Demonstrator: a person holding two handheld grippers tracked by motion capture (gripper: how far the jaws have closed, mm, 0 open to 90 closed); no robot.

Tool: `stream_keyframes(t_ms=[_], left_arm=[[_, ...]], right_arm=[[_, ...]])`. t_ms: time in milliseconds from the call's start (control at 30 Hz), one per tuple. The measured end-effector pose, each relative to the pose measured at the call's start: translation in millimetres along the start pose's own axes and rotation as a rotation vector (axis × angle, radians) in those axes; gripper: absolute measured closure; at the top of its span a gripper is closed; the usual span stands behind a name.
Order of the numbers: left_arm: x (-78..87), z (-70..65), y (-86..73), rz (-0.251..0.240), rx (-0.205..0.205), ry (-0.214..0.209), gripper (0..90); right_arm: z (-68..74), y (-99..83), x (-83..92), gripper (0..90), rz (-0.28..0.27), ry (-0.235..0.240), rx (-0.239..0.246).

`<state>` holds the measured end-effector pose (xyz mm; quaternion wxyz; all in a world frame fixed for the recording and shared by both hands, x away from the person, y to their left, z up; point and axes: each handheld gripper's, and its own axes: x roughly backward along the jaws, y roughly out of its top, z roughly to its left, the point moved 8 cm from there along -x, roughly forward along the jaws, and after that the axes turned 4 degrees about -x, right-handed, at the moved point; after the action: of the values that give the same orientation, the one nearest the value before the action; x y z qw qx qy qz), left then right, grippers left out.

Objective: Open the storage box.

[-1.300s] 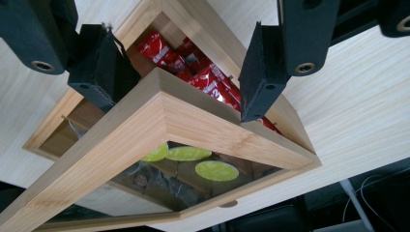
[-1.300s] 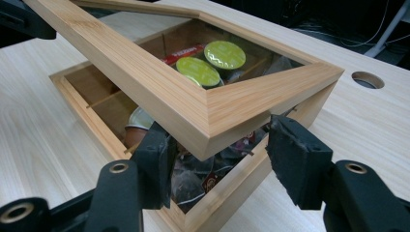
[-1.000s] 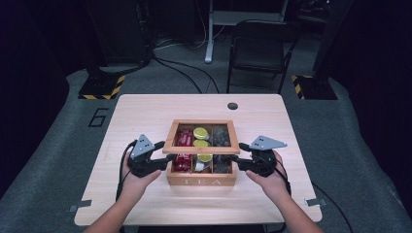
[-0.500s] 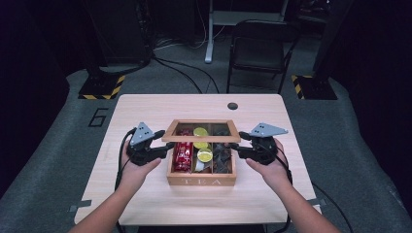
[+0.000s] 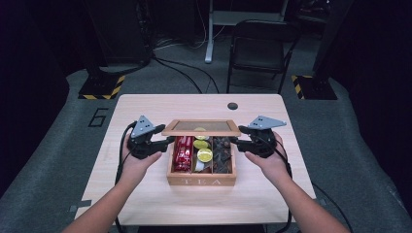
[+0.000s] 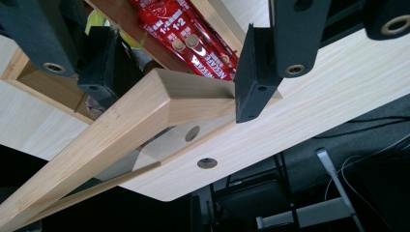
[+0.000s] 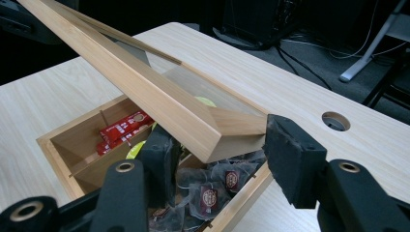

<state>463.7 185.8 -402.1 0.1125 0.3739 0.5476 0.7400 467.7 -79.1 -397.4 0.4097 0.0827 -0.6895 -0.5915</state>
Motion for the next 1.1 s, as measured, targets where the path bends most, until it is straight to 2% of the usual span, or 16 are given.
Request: stream_keyframes(t_ms=[367, 433, 567, 667, 733, 900, 933, 1100], left_arm=[[-4.4, 8.9, 10.4, -0.001, 0.002, 0.016, 46.0], [-7.7, 12.5, 14.1, -0.014, 0.007, 0.032, 46.6], [-10.2, 14.9, 17.1, -0.026, 0.007, 0.039, 46.6], [-12.5, 17.9, 19.3, -0.027, 0.017, 0.033, 46.8], [-15.6, 21.6, 19.7, -0.011, 0.019, 0.026, 47.7], [-20.4, 25.7, 21.6, -0.017, 0.019, 0.034, 47.8], [-20.8, 25.8, 22.2, -0.020, 0.027, 0.035, 47.8], [-22.2, 28.1, 24.9, -0.021, 0.024, 0.051, 48.4]], right_arm=[[-5.2, 11.7, -3.0, 47.9, 0.004, -0.018, 0.008], [-6.2, 14.7, -3.9, 47.9, 0.011, -0.023, 0.006], [-9.9, 20.0, -7.3, 48.4, 0.001, -0.036, 0.015], [-11.8, 22.9, -9.2, 48.6, -0.002, -0.036, -0.001], [-14.0, 25.1, -11.0, 48.6, -0.002, -0.036, 0.007], [-16.8, 28.3, -14.8, 50.1, -0.006, -0.057, -0.005], [-18.2, 29.7, -15.5, 50.8, -0.010, -0.059, 0.008], [-20.6, 32.8, -17.3, 51.4, -0.018, -0.062, -0.018]])
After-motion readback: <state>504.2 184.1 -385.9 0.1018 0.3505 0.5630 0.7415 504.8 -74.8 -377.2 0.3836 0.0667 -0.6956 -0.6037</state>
